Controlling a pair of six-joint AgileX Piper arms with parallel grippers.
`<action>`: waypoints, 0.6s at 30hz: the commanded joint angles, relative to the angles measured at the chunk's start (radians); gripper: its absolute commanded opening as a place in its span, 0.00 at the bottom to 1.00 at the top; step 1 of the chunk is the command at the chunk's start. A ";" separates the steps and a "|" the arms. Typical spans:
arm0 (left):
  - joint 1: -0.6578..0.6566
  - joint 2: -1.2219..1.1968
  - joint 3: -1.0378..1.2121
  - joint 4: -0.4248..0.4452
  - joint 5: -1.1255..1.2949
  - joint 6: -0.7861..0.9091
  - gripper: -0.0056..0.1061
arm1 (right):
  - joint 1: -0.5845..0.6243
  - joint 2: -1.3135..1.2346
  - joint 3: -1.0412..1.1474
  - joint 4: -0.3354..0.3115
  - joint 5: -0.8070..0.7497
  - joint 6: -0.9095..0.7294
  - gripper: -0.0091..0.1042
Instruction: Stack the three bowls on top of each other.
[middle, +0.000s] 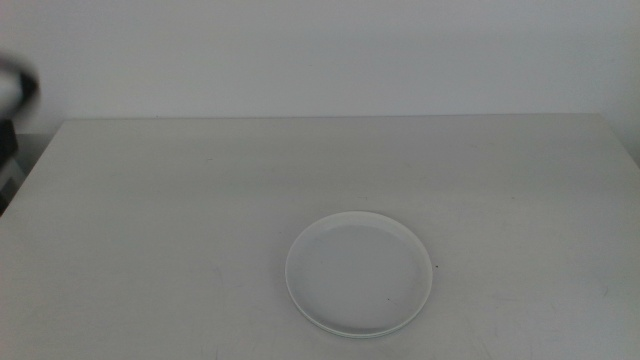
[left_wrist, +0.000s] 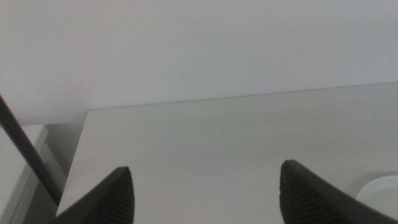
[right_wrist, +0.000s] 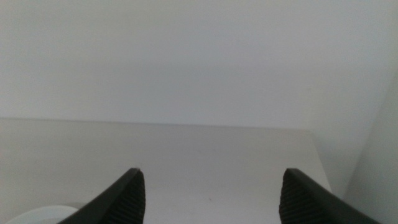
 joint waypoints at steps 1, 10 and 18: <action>0.001 -0.055 0.059 -0.032 -0.145 0.004 0.74 | -0.006 -0.049 0.072 -0.025 -0.187 -0.015 0.56; 0.001 -0.194 0.280 -0.041 -0.296 0.004 0.74 | -0.006 -0.099 0.246 -0.028 -0.260 -0.017 0.56; 0.001 -0.203 0.292 -0.041 -0.251 0.000 0.74 | -0.006 -0.099 0.258 -0.027 -0.232 -0.016 0.56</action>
